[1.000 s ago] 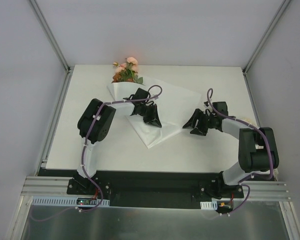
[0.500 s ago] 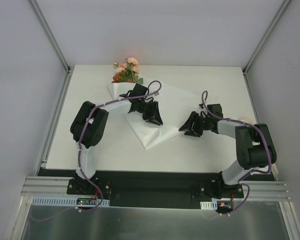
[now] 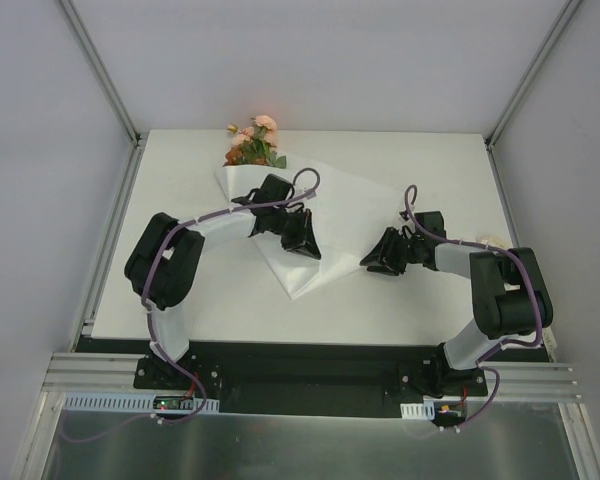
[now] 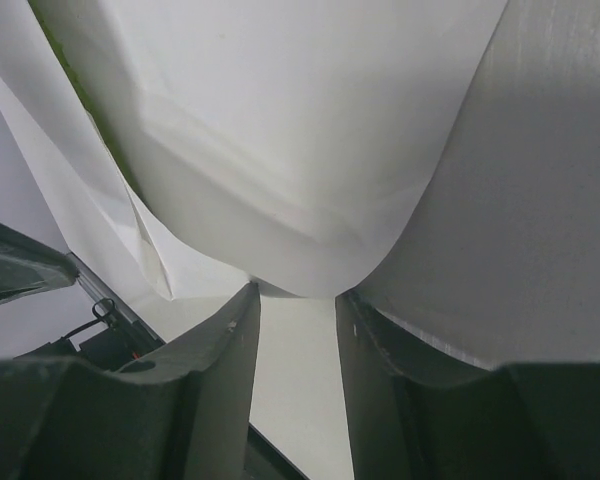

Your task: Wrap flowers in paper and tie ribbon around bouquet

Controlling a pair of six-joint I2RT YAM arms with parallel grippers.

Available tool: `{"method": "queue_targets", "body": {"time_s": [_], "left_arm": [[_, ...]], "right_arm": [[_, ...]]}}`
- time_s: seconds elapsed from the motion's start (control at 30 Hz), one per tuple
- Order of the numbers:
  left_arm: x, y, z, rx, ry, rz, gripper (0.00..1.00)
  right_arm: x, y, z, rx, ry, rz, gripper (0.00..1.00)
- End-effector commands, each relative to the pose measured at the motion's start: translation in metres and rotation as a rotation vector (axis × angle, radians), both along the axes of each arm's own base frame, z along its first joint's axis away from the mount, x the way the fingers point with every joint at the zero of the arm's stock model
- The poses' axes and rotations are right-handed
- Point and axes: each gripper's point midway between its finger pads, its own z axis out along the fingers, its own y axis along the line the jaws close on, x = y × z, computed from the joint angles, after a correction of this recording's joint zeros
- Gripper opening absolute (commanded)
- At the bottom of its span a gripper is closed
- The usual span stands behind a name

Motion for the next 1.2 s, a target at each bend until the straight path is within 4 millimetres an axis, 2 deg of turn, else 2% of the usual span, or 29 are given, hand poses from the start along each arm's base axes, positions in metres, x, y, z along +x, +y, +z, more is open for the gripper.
{"method": "queue_targets", "body": {"time_s": [0.0, 0.13, 0.3, 0.37, 0.5, 0.63, 0.77, 0.93, 0.97, 1.0, 1.1, 1.17], "left_arm": [[0.0, -0.016, -0.017, 0.001, -0.011, -0.027, 0.0], [0.001, -0.02, -0.033, 0.025, 0.004, -0.032, 0.0], [-0.008, -0.011, -0.063, 0.093, 0.044, -0.014, 0.0], [-0.009, -0.006, -0.074, 0.123, 0.051, -0.005, 0.0], [-0.009, -0.005, -0.082, 0.136, 0.056, -0.003, 0.0], [-0.009, -0.003, -0.088, 0.15, 0.059, 0.001, 0.0], [-0.011, -0.001, -0.095, 0.158, 0.072, 0.0, 0.0], [-0.013, 0.001, -0.102, 0.169, 0.08, 0.002, 0.0], [-0.014, 0.001, -0.103, 0.169, 0.08, 0.002, 0.0], [-0.013, 0.001, -0.103, 0.169, 0.076, 0.002, 0.0], [-0.013, 0.002, -0.105, 0.174, 0.076, 0.003, 0.0], [-0.014, 0.002, -0.107, 0.174, 0.077, 0.001, 0.0]], "right_arm": [[0.006, -0.001, -0.001, -0.013, -0.024, -0.008, 0.38], [0.009, -0.001, 0.001, -0.022, -0.046, -0.006, 0.34], [0.017, -0.001, 0.003, -0.028, -0.084, 0.007, 0.22], [0.021, 0.0, 0.007, -0.034, -0.12, 0.029, 0.16], [0.025, 0.005, 0.015, -0.046, -0.181, 0.066, 0.02], [0.022, 0.011, 0.026, -0.055, -0.228, 0.085, 0.01], [0.017, 0.025, 0.049, -0.071, -0.321, 0.128, 0.01], [0.001, 0.057, 0.072, -0.108, -0.398, 0.237, 0.01], [0.003, 0.062, 0.081, -0.112, -0.422, 0.247, 0.01], [-0.005, 0.071, 0.084, -0.11, -0.429, 0.282, 0.01], [-0.01, 0.087, 0.1, -0.114, -0.49, 0.337, 0.01], [-0.013, 0.091, 0.102, -0.111, -0.499, 0.358, 0.01]]}}
